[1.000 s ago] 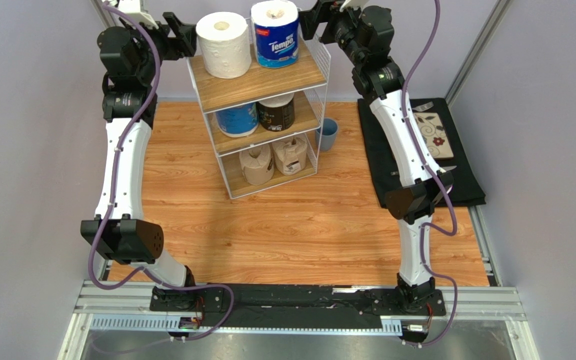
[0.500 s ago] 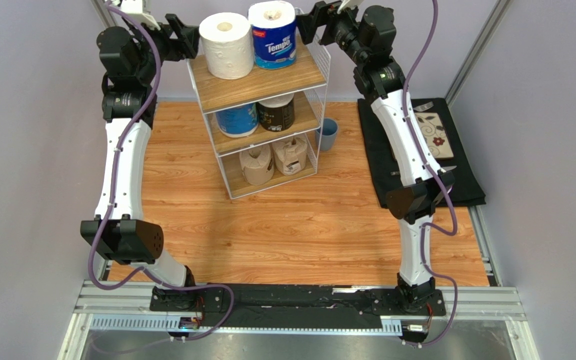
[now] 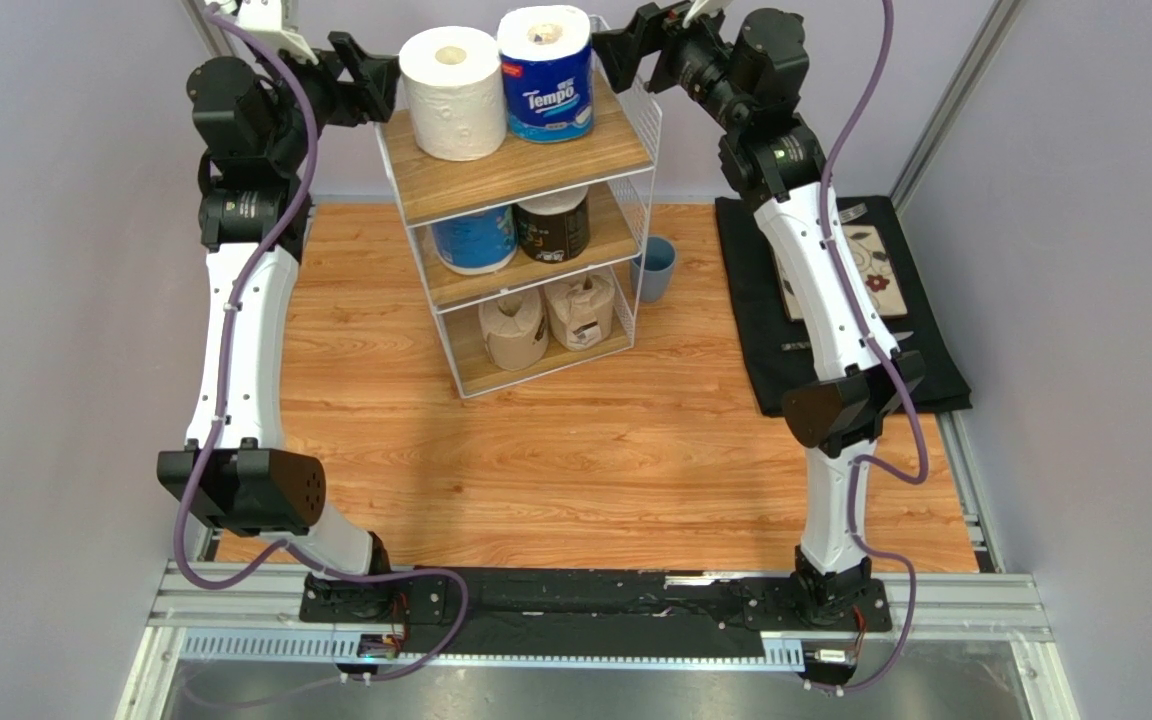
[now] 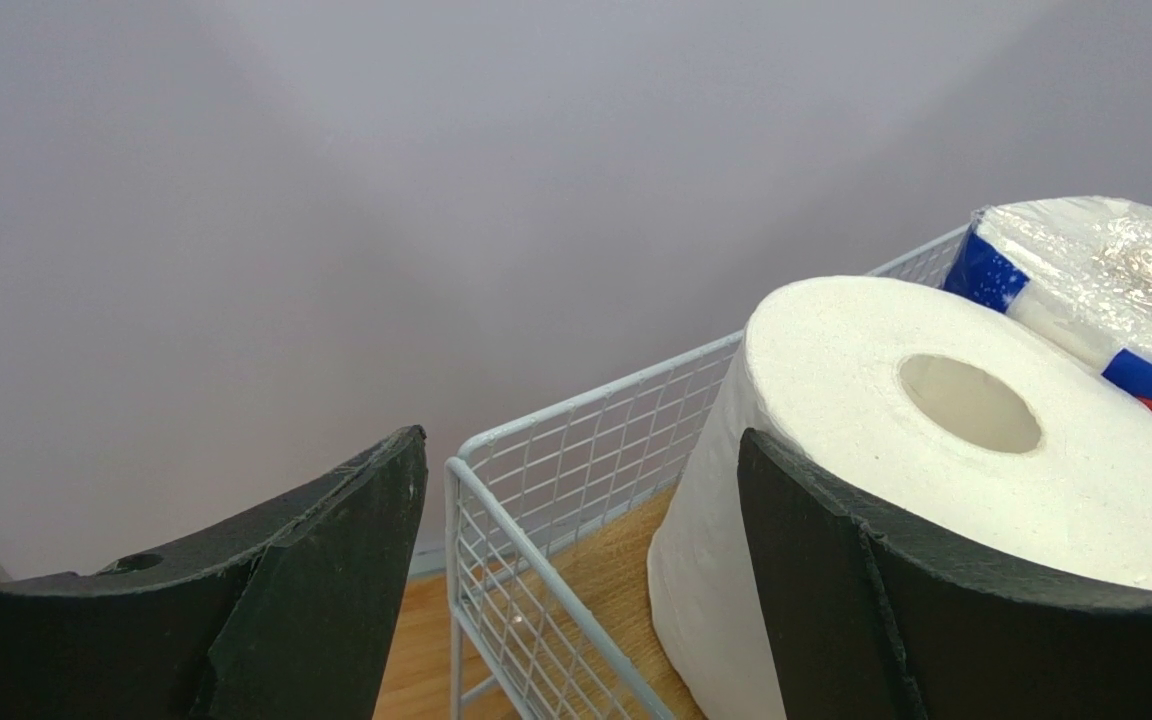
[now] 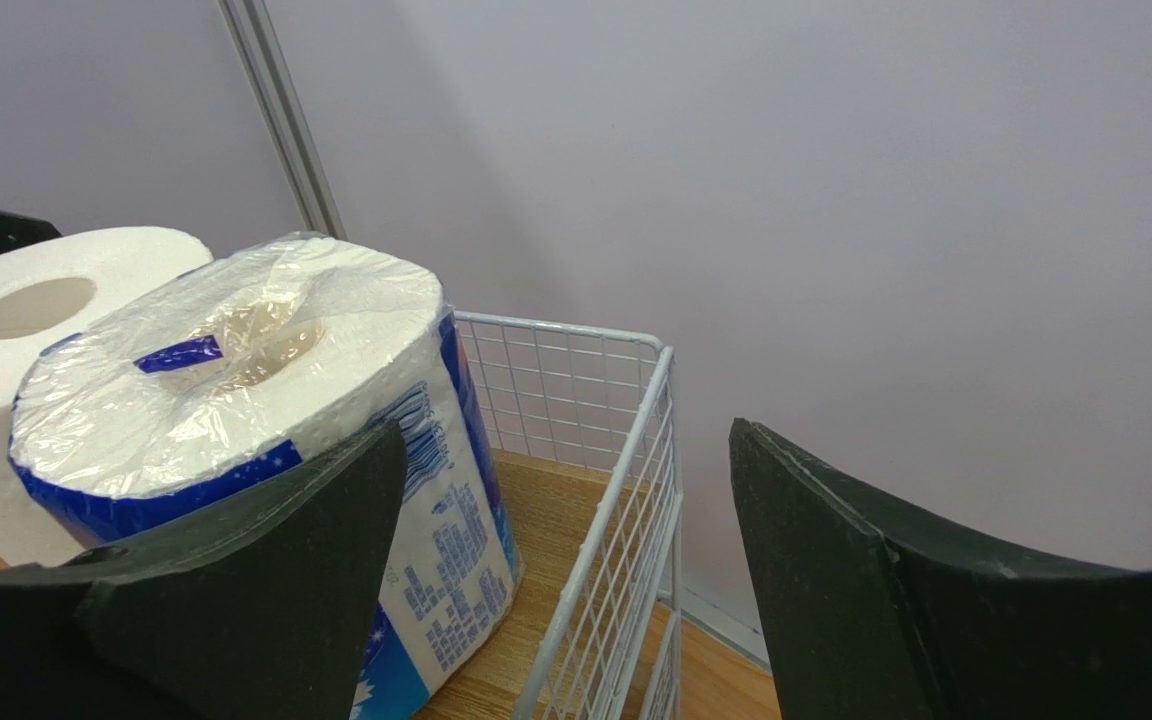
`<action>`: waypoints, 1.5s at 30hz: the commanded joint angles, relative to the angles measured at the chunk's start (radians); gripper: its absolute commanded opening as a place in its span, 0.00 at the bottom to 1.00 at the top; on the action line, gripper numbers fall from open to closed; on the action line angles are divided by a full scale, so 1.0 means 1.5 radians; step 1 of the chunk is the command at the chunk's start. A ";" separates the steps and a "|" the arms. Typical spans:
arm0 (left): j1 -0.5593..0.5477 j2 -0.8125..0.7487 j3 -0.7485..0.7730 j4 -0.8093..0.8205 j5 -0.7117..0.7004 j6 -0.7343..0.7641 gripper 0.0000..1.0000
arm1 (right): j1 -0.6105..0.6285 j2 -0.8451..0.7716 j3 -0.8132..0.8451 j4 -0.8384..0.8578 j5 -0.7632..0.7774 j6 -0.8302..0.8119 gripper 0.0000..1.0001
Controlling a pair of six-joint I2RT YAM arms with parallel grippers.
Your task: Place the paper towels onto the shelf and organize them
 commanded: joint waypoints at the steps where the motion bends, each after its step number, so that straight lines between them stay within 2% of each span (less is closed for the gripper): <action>1: -0.010 -0.035 -0.008 0.023 0.055 -0.012 0.85 | 0.012 -0.052 0.001 0.041 -0.051 0.001 0.84; 20: -0.010 -0.089 -0.077 0.028 0.064 -0.003 0.85 | 0.013 -0.096 -0.093 0.050 -0.078 0.003 0.84; 35: -0.010 -0.161 -0.148 0.068 -0.071 0.033 0.86 | 0.007 -0.146 -0.168 0.102 -0.025 -0.008 0.84; 45: -0.010 -0.198 -0.173 0.116 -0.134 0.035 0.86 | -0.015 -0.200 -0.245 0.188 0.034 0.027 0.84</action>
